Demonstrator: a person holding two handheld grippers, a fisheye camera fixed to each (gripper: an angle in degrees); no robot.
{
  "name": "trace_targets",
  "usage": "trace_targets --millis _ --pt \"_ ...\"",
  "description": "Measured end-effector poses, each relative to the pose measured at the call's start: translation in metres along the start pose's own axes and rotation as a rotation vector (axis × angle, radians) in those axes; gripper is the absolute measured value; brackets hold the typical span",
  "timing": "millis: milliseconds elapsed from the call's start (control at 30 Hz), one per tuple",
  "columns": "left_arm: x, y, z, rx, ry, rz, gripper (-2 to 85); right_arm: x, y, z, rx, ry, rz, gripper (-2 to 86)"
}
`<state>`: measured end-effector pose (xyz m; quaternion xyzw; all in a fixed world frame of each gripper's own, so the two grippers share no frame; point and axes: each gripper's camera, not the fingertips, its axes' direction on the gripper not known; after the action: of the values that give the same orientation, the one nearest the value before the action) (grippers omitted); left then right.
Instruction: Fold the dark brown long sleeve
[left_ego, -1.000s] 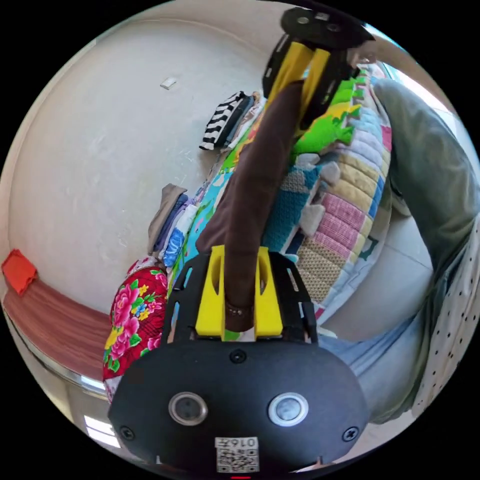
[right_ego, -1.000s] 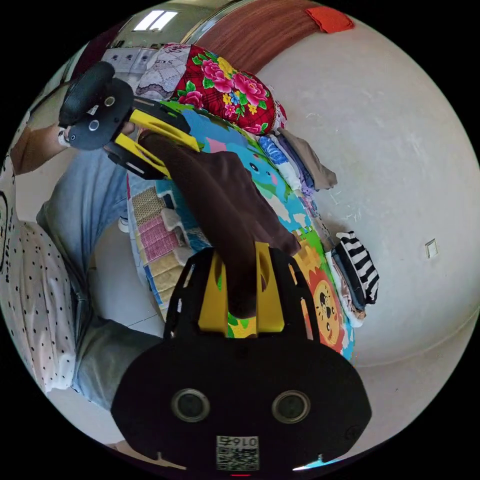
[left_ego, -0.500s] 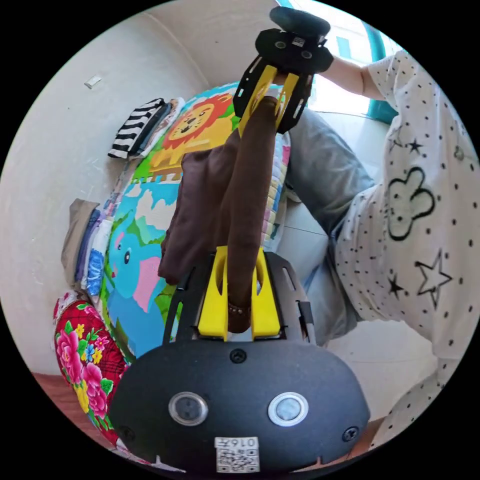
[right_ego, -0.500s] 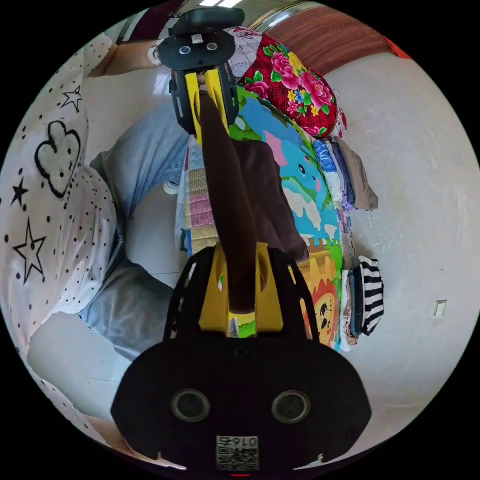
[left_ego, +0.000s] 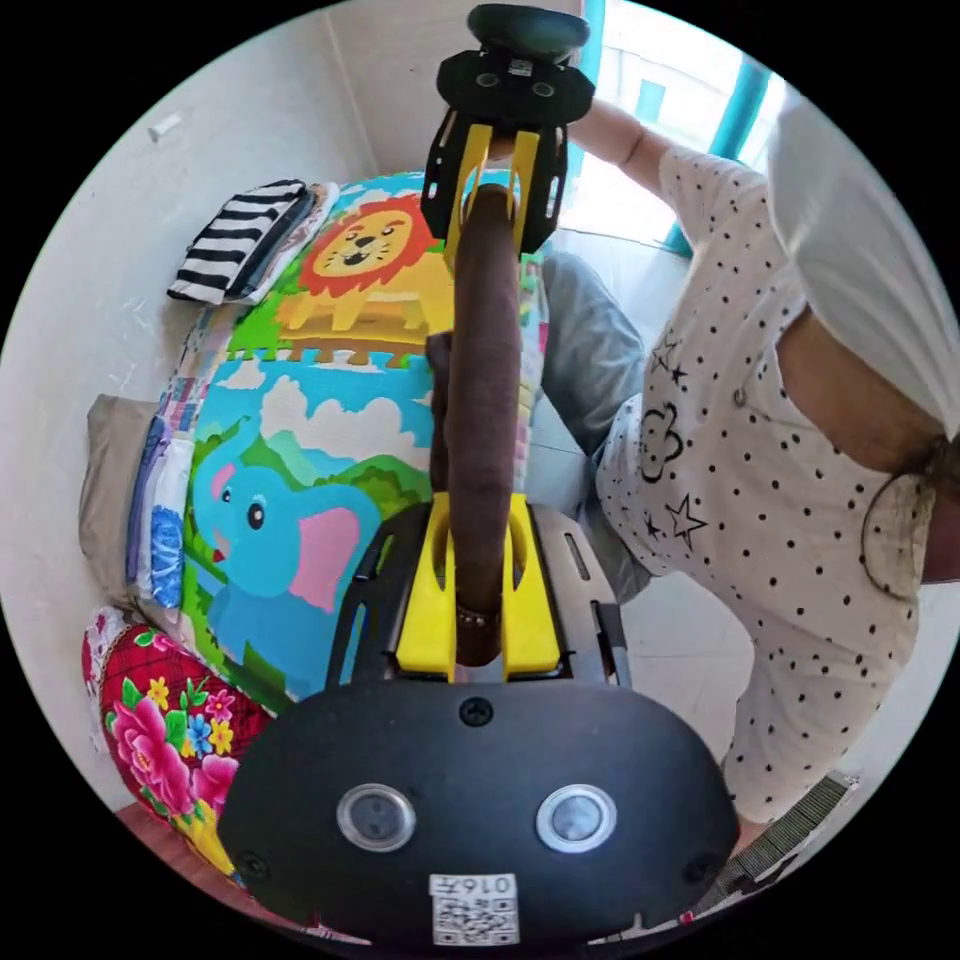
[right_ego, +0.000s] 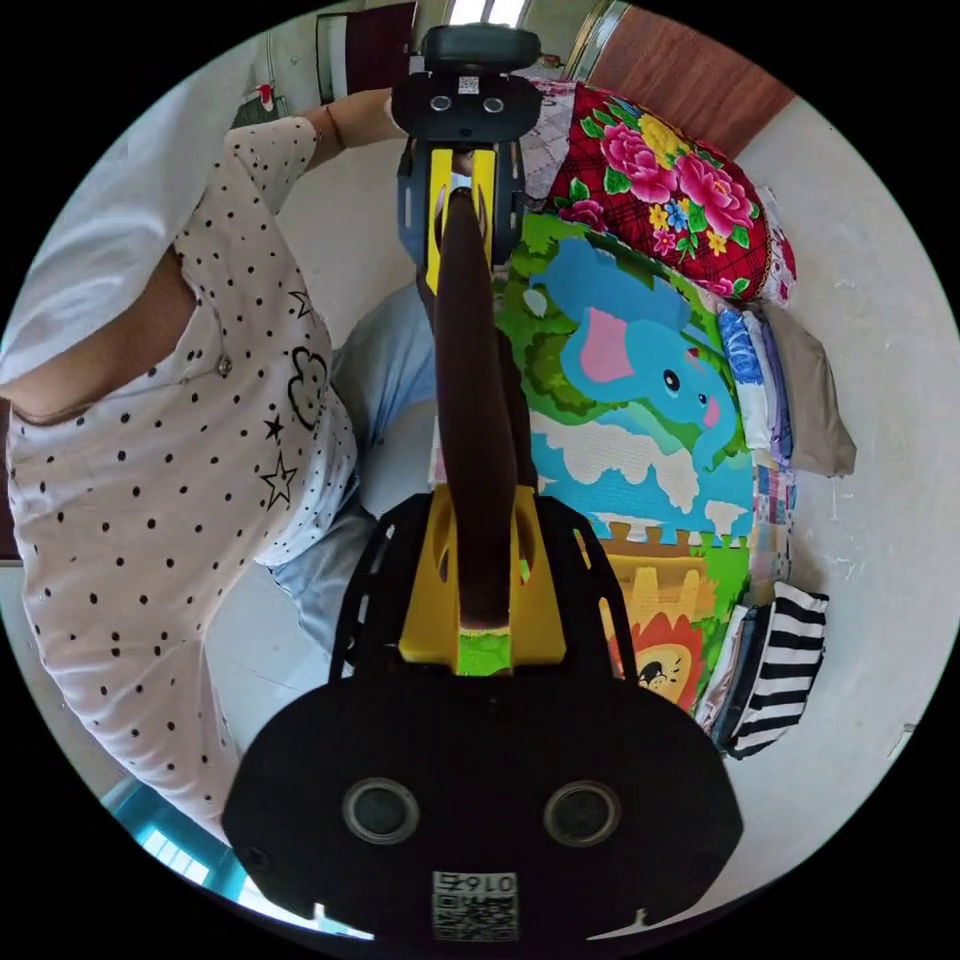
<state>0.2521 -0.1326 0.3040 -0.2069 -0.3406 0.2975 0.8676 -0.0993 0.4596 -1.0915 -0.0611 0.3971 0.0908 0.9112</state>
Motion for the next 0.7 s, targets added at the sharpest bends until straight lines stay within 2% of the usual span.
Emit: trace_targets --millis 67,133,200,233,300,367,433,500,600,667,700 --pt "-0.05 0.004 -0.006 0.008 -0.012 0.072 6.4 0.06 -0.011 -0.01 -0.012 0.019 0.017 7.7" --pt "-0.111 0.006 -0.005 -0.029 -0.075 0.047 6.3 0.115 -0.024 -0.009 -0.035 0.028 0.036 7.6" --pt "-0.188 0.004 -0.029 -0.066 -0.253 -0.067 6.2 0.171 -0.041 -0.003 -0.075 0.085 0.086 7.4" --pt "-0.203 0.002 -0.04 -0.063 -0.324 -0.09 6.2 0.207 -0.052 -0.005 -0.098 0.168 0.137 7.4" --pt "-0.25 0.005 -0.088 -0.002 -0.635 -0.13 6.4 0.25 -0.065 -0.027 -0.078 0.373 0.192 7.4" --pt "-0.282 0.011 -0.109 0.068 -0.83 -0.169 6.6 0.291 -0.076 -0.059 0.014 0.663 0.269 7.4" --pt "-0.316 0.016 -0.107 0.084 -1.002 -0.218 6.6 0.317 -0.087 -0.058 0.063 0.868 0.296 7.5" --pt "-0.365 0.024 -0.074 0.081 -1.176 -0.309 6.6 0.345 -0.101 -0.031 0.061 1.043 0.311 7.6" --pt "-0.417 0.038 -0.003 0.042 -1.3 -0.416 6.5 0.396 -0.124 0.052 0.02 1.239 0.353 7.8" --pt "-0.438 0.046 0.045 -0.004 -1.26 -0.463 6.5 0.422 -0.132 0.144 -0.038 1.308 0.353 7.9" --pt "-0.447 0.052 0.08 -0.057 -1.183 -0.454 6.5 0.425 -0.133 0.168 -0.067 1.305 0.352 7.9"
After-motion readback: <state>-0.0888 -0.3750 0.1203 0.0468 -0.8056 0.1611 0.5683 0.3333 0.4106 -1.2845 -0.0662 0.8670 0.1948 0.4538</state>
